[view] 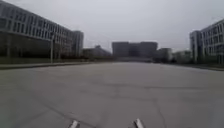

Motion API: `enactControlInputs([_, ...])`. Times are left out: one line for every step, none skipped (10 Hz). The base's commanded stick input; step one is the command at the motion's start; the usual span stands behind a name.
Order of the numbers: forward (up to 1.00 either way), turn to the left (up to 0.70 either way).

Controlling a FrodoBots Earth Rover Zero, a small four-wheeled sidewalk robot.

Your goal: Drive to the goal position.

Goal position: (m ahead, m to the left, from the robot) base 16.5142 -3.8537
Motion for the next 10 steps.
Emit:
enactControlInputs([1.00,0.02])
enactControlInputs([1.00,0.02])
enactControlInputs([1.00,-0.16])
enactControlInputs([1.00,-0.38])
enactControlInputs([1.00,-0.38])
enactControlInputs([1.00,-0.38])
enactControlInputs([1.00,-0.38])
enactControlInputs([1.00,-0.38])
enactControlInputs([1.00,-0.38])
enactControlInputs([1.00,-0.38])
